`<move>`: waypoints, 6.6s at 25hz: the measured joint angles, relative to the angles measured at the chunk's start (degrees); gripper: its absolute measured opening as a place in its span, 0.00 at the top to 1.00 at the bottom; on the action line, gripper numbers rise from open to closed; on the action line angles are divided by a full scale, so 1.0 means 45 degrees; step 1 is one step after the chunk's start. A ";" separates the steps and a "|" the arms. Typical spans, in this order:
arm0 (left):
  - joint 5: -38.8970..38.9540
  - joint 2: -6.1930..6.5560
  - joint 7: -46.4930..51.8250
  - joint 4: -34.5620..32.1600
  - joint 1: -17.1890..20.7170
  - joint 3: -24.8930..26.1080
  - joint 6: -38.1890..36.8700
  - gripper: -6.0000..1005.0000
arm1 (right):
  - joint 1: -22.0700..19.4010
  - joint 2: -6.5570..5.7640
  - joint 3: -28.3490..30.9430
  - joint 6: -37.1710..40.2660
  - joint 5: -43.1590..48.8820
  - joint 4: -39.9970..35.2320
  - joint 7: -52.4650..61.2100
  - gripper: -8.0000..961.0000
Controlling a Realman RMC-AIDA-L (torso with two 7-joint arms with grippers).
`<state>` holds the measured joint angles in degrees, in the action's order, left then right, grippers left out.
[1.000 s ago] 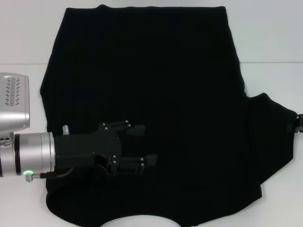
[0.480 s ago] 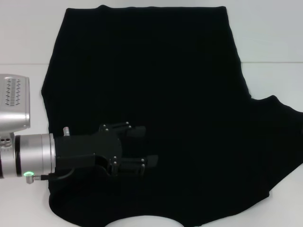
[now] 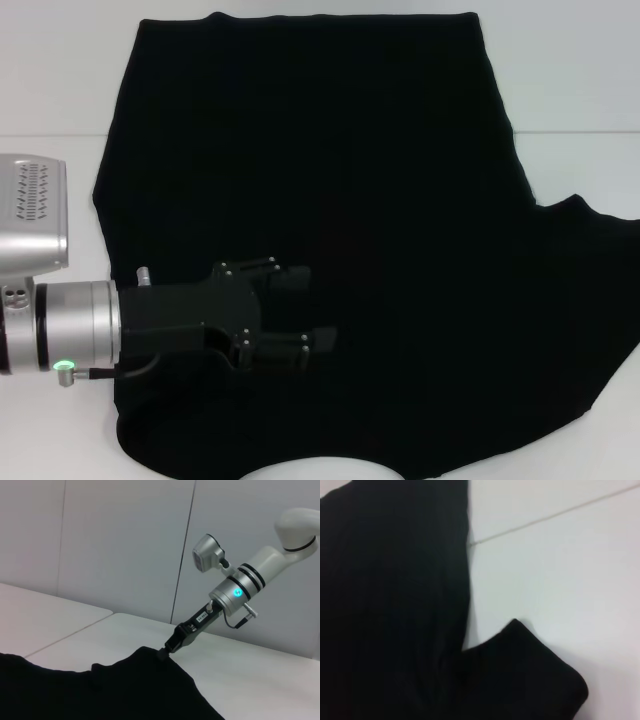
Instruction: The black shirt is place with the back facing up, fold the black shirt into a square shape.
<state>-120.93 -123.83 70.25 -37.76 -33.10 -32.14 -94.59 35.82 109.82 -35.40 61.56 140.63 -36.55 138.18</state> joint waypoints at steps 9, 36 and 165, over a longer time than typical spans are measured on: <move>0.0000 -0.0001 -0.0003 0.0013 0.0013 0.0042 0.0020 0.16 | 0.1395 0.0536 -0.0701 0.0540 -0.0540 0.0050 -0.1062 0.98; -0.0386 0.0327 0.1594 -0.0424 0.0184 0.1014 -0.0367 0.16 | 0.1820 0.1308 -0.2847 0.1944 -0.2106 -0.0334 -0.2382 0.50; -0.1135 -0.0080 -0.0803 -0.2102 0.3091 0.2062 0.1262 0.98 | -0.1117 -0.0762 -0.1296 0.5516 -0.1987 0.0835 -0.3840 0.27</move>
<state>-126.04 -124.19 66.63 -47.22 -19.19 -22.86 -88.91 30.79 106.39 -41.23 86.38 131.69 -32.79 120.90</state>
